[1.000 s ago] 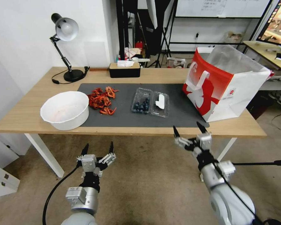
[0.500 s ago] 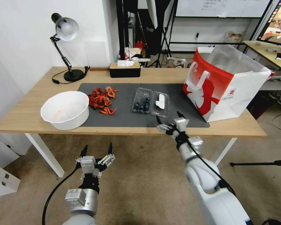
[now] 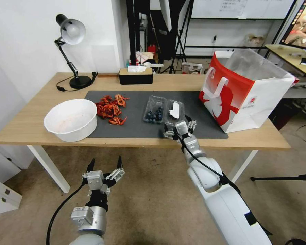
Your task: Close the takeout container lid, then place the container into the takeout bag.
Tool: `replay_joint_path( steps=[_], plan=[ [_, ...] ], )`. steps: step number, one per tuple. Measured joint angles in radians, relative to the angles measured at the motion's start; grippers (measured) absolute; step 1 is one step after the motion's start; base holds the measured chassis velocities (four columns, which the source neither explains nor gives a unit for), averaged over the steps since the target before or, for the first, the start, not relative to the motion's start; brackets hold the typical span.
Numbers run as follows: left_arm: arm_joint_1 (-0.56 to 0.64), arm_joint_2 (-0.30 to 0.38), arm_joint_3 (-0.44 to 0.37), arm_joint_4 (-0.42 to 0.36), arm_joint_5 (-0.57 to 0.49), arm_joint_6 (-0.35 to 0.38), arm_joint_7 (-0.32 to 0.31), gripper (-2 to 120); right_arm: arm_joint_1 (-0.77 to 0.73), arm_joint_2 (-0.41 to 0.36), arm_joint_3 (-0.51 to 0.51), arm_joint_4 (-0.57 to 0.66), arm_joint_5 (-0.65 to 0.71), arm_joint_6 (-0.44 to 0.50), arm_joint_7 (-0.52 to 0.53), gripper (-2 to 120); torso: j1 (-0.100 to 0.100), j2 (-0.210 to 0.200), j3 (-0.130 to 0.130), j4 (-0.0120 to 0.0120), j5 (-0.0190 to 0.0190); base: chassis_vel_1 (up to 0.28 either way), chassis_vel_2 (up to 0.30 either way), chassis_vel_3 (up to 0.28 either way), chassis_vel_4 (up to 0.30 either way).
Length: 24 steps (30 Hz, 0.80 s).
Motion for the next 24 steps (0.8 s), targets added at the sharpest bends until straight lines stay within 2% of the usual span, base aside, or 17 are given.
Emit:
replay_joint_path(
  steps=[24],
  plan=[
    [-0.009,-0.007,0.000,0.019,-0.001,-0.008,-0.006,100,0.070,-0.011,-0.020,-0.074,-0.010,-0.039,-0.021,100,0.000,0.000,0.000,0.0001,0.0000,0.000,0.000,0.000,0.000]
  ],
)
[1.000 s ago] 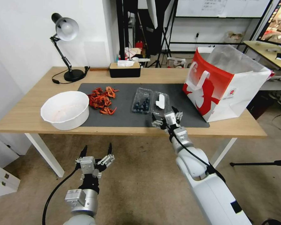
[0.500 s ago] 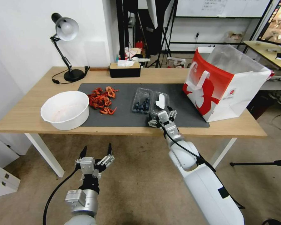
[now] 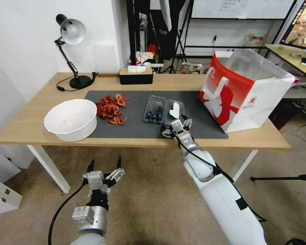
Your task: Close the takeout container lid, then place the container into the takeout bag.
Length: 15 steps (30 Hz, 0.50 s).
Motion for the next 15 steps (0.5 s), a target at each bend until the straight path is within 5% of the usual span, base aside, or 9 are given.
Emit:
replay_joint_path(
  steps=[15],
  plan=[
    [0.000,-0.001,0.001,0.007,-0.001,-0.008,-0.008,100,0.005,-0.004,0.015,-0.006,0.035,-0.011,0.005,100,0.000,0.000,0.000,0.0000,0.0000,0.000,0.000,0.000,0.000]
  ],
)
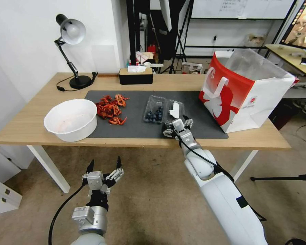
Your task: Close the takeout container lid, then place the container into the takeout bag.
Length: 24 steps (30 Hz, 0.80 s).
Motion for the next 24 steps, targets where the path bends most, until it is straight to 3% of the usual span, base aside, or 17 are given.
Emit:
replay_joint_path(
  steps=[24],
  plan=[
    [-0.003,-0.005,0.005,0.020,0.004,-0.009,-0.004,100,0.033,-0.014,0.033,-0.021,0.052,-0.009,0.007,100,0.000,0.000,0.000,0.0000,0.0000,0.000,0.000,0.000,0.000]
  ],
)
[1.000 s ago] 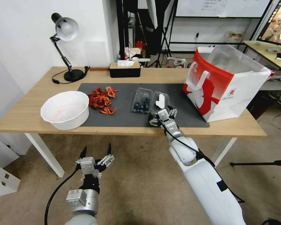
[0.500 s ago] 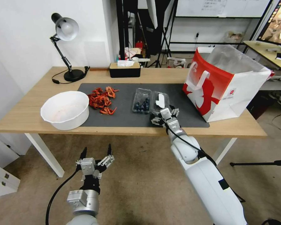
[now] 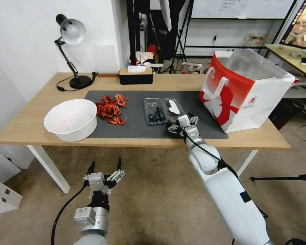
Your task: Close the takeout container lid, then place the container into the takeout bag.
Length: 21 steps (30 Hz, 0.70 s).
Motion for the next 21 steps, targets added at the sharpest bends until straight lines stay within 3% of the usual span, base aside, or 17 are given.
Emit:
replay_joint_path(
  steps=[14,21],
  plan=[
    [0.006,-0.004,0.003,-0.005,0.003,-0.002,0.000,100,-0.063,-0.035,0.012,0.076,0.006,0.000,-0.015,100,0.000,0.000,0.000,0.0000,0.0001,0.000,0.000,0.000,0.000],
    [0.016,-0.005,0.004,-0.019,0.004,-0.007,0.001,100,-0.141,-0.053,0.043,0.156,0.029,0.061,-0.020,100,0.000,0.000,0.000,0.0000,0.0001,0.000,0.000,0.000,0.000]
  ],
)
